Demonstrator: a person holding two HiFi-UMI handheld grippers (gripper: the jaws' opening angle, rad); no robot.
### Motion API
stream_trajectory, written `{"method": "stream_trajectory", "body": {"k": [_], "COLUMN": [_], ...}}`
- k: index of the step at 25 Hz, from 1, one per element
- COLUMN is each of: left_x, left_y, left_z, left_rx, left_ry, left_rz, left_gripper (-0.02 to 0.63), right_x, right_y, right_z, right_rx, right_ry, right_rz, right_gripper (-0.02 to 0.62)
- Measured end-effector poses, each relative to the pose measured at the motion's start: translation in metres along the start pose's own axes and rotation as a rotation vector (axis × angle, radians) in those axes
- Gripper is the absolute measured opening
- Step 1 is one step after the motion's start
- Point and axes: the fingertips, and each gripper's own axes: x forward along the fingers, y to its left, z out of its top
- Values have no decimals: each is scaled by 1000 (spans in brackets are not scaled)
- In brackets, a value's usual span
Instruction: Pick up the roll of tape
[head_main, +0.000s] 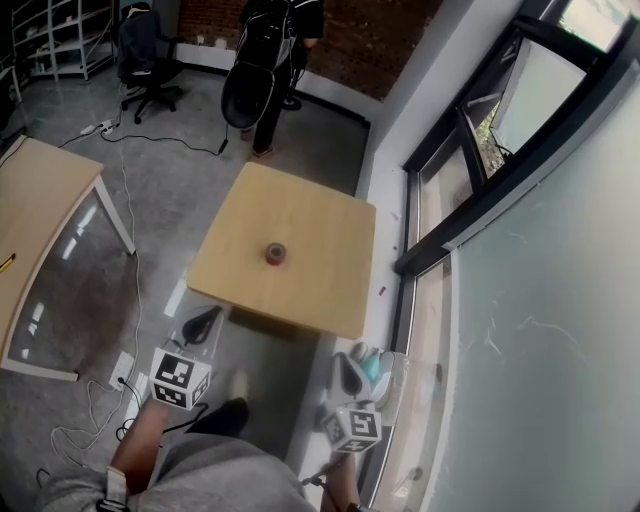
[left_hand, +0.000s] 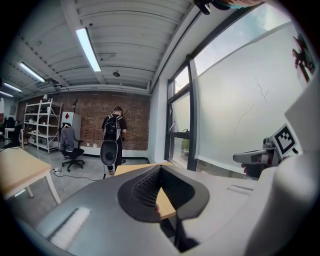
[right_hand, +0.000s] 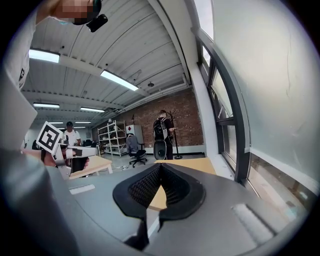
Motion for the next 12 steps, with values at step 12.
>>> {"method": "stream_trajectory", "body": {"k": [12], "left_x": [75], "left_y": [32], "left_z": [13], "left_rx": [-18], "left_ry": [13], "left_rz": [23], "left_gripper": [-2], "right_x": [82], "right_y": [-19], "right_z": [19], "right_rx": [2], "right_ry": [17], "right_rz": [39], "right_gripper": [14]}}
